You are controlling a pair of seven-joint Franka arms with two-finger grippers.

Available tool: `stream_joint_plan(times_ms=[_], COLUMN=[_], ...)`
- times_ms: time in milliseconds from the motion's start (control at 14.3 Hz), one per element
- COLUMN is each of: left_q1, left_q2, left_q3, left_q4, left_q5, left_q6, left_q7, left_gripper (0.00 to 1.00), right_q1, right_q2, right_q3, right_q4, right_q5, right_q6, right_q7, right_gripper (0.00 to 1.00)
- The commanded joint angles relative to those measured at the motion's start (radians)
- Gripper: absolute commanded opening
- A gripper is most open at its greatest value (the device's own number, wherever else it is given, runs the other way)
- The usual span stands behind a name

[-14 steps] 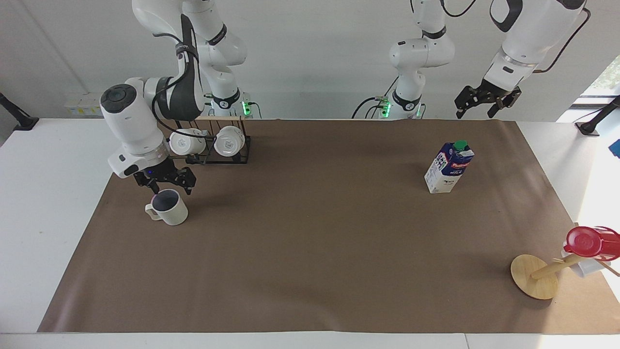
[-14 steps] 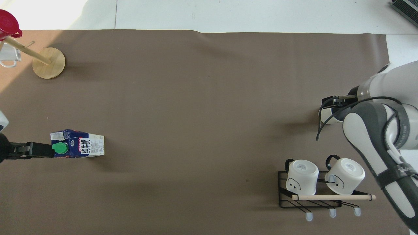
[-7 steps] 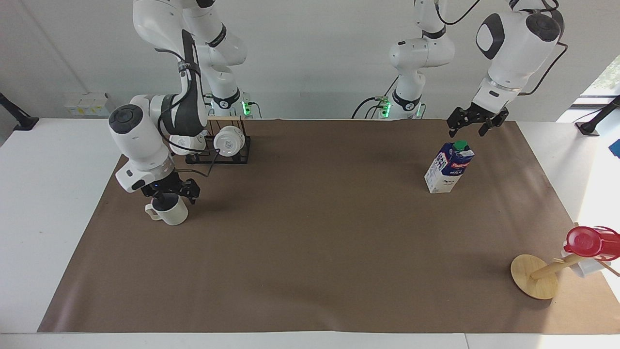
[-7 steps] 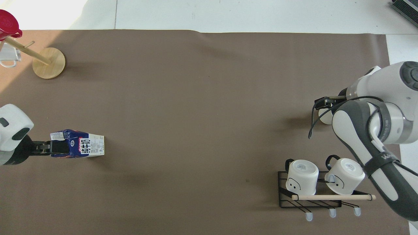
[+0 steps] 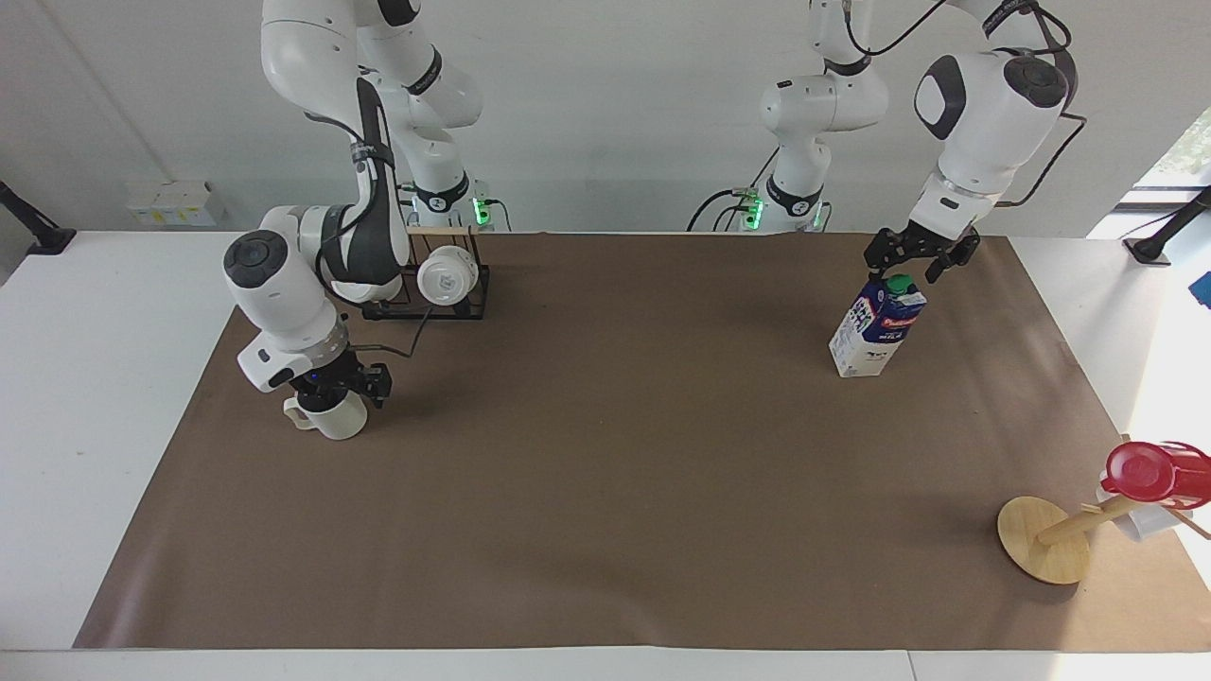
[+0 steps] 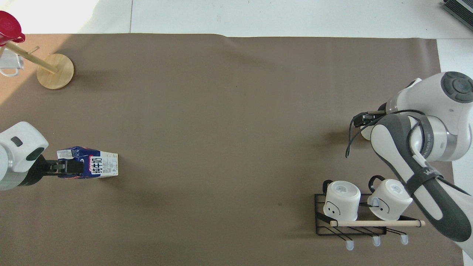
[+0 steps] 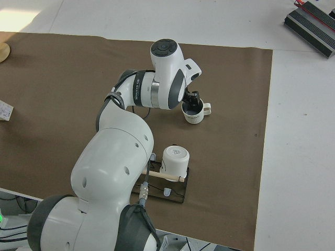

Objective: Place cup and milk on table
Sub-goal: 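Grasp the mug with the right gripper while the left gripper grasps the carton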

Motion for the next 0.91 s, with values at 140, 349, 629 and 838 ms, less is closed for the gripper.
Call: stream_joint_plan(times_ms=[140,349,629,838], left_q1=[0.005,0.005,0.014,0.014], left_q2=[-0.005,-0.002,0.0,0.0], left_q3=[-0.003,-0.004,-0.003,-0.004], left_q4=[-0.035,-0.035,-0.033,-0.033], left_q5=[-0.007,-0.009,-0.009,-0.009], left_q6=[0.051,0.054,0.052,0.054], left_q7=[0.018,0.026,0.052,0.052], left_gripper=[1.0,1.0,0.93,0.79], right_q1=[-0.007,-0.009,-0.004,0.014], right_q2=[-0.008,-0.008,-0.018,-0.033], right_q3=[0.002,0.002,0.002,0.004], right_q4=[-0.015,-0.014,0.006,0.037], right_q5=[-0.011,-0.011,-0.011,-0.012], right_q6=[0.004,0.005,-0.002,-0.034], right_q7=[0.008,0.014,0.019,0.048], right_gripper=[0.0,0.0,0.0,0.0])
